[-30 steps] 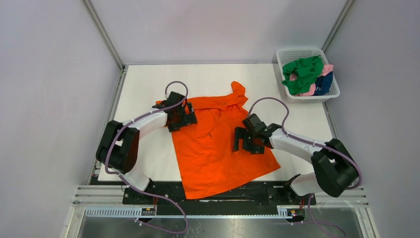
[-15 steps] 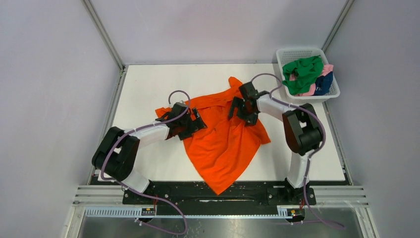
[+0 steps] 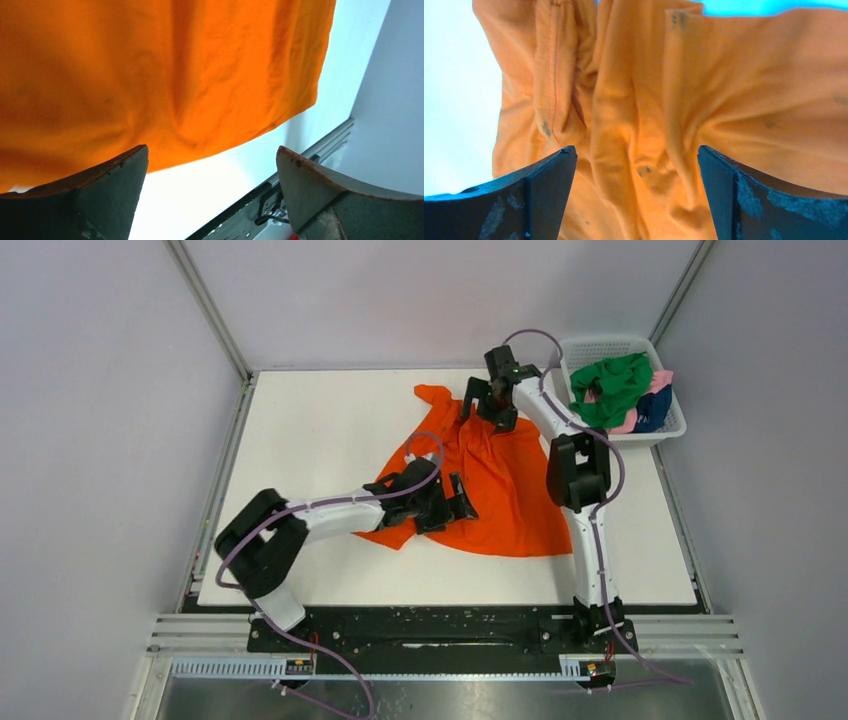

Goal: Fold and stack the t-shirts
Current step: Flatten out the tshirt

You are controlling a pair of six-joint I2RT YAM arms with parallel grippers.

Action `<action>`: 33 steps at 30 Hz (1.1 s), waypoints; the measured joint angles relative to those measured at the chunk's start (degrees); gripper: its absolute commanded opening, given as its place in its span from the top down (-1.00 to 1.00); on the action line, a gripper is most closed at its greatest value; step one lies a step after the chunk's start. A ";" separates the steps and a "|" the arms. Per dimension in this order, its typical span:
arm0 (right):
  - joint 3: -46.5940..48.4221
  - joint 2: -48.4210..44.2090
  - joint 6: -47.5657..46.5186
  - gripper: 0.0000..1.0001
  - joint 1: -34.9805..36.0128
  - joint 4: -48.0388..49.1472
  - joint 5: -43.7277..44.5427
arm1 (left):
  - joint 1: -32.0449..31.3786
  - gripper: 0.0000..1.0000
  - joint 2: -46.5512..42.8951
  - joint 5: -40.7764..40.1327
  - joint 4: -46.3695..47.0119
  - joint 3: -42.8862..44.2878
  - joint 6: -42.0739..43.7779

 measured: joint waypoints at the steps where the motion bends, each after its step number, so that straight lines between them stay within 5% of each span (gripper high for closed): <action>1: -0.13 -0.79 -0.94 -0.99 0.00 -0.66 0.55 | -0.11 -0.98 -1.75 -1.29 -1.33 -0.59 0.68; 4: -7.85 -7.76 -2.45 -0.99 0.00 -0.57 3.45 | -0.04 -0.98 -12.04 -7.28 -6.51 -4.94 2.36; 11: -42.10 -40.35 -1.44 -0.99 -0.02 5.84 9.33 | 0.72 -0.98 -41.11 -25.40 -21.70 -12.35 3.23; 17: -64.50 -64.13 1.99 -0.99 0.00 10.34 11.89 | 6.84 -0.98 -52.06 -32.52 -32.92 -19.93 3.08; 25: -79.95 -79.10 6.27 -0.99 0.00 10.56 11.76 | 19.56 -0.80 -47.08 -26.99 -32.48 -25.49 7.02; 33: -81.00 -80.30 6.47 -0.99 0.00 10.64 11.74 | 21.70 -0.71 -30.53 -21.27 -27.21 -21.29 11.30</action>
